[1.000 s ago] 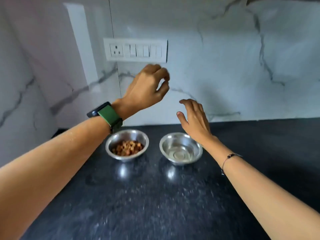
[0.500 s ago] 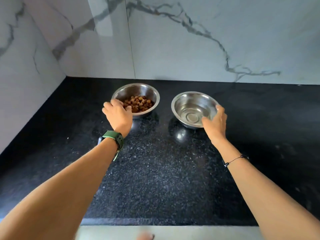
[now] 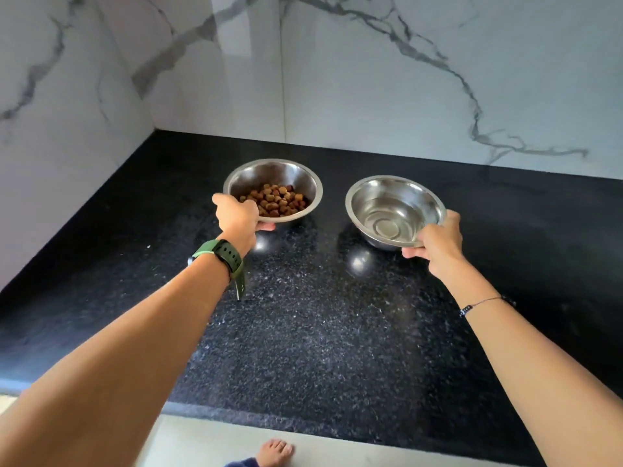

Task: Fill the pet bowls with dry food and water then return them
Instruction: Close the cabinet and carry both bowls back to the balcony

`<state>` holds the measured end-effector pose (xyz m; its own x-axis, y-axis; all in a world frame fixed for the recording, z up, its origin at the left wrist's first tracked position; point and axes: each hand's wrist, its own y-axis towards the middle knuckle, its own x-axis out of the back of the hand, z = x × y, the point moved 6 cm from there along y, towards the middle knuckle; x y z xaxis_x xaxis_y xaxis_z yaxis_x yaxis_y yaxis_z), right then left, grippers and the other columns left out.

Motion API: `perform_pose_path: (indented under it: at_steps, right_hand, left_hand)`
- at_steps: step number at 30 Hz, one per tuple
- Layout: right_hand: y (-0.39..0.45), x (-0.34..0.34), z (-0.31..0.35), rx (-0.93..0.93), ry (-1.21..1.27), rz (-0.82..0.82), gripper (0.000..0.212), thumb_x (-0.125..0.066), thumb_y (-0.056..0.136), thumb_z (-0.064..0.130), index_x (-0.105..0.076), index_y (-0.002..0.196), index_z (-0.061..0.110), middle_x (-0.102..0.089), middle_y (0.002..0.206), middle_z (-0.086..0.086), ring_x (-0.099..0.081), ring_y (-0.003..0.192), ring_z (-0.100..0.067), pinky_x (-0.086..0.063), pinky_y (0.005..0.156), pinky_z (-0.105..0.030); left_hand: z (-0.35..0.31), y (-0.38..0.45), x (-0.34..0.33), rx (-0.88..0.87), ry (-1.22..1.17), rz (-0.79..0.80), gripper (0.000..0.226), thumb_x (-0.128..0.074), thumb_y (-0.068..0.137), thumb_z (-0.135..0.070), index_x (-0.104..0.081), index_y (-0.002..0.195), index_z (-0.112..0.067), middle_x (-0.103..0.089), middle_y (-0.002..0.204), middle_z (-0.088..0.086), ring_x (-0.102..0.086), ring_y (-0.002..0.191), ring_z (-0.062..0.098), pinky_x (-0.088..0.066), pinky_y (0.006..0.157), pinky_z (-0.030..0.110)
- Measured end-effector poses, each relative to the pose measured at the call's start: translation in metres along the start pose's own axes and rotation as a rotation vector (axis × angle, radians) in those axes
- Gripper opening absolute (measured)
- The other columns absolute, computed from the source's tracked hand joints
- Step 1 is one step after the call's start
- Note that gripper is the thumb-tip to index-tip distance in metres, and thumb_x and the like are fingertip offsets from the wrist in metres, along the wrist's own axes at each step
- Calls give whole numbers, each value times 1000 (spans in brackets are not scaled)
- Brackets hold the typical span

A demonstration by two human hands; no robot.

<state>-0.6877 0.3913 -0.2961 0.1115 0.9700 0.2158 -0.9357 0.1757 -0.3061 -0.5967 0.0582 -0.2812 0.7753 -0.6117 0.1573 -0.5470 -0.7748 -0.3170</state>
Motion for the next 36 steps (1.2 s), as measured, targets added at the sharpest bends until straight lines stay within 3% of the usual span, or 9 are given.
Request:
perform_pose_path:
  at_steps: [5,9,13,16,19,24,30,36]
  right_hand:
    - [-17,-14,10,53,-25,64,57,-35,83,-14,-35,130,19,-44,123,-11,-64,68,-29,-53,40,-28]
    - [-33,-34,23,120,-16,158,50,-41,84,-7,-39,129,15,-53,122,-22,-67,66,-33,-53,41,-30]
    - [-74,-64,39,180,-30,274,59,-38,74,-13,-41,128,11,-56,117,-26,-66,47,-27,-52,42,-29]
    - [-116,-92,50,209,-20,364,63,-38,70,-16,-41,128,9,-55,115,-25,-64,46,-26,-52,41,-29]
    - [-164,-122,59,235,-23,454,61,-39,71,-15,-42,128,7,-55,116,-24,-64,51,-28,-51,41,-28]
    - [-259,-180,59,231,-32,651,54,-39,75,-14,-43,123,10,-54,110,-16,-62,63,-29,-52,41,-26]
    - [-363,-268,28,202,-97,910,56,-39,78,-14,-41,126,14,-51,114,-11,-60,77,-28,-53,41,-27]
    - [-458,-355,-20,160,-194,1144,58,-38,77,-15,-42,125,17,-53,101,-5,-57,78,-23,-51,41,-30]
  left_hand:
    - [8,-21,57,-18,-50,-83,43,-33,90,7,-30,130,-9,-42,124,11,-54,59,18,-53,36,27]
    - [15,-42,117,-25,-150,-131,48,-34,88,10,-30,130,-10,-38,116,7,-57,65,20,-55,39,28]
    - [28,-62,195,-85,-216,-209,50,-35,81,13,-34,125,-11,-42,125,13,-63,90,34,-53,37,25]
    - [41,-79,256,-130,-295,-275,48,-36,77,13,-38,119,-10,-45,126,17,-61,99,41,-52,38,25]
    - [53,-107,312,-146,-381,-362,41,-35,78,15,-36,108,-12,-46,116,13,-60,95,34,-52,37,24]
    - [77,-154,404,-154,-474,-465,43,-34,78,18,-36,109,-12,-49,93,2,-59,78,21,-51,36,21]
    - [122,-205,519,-150,-449,-706,46,-39,78,15,-38,112,-16,-50,94,-1,-59,81,21,-51,39,21]
    - [171,-246,615,-74,-472,-988,46,-40,77,13,-41,110,-19,-52,94,0,-59,80,23,-50,38,21]
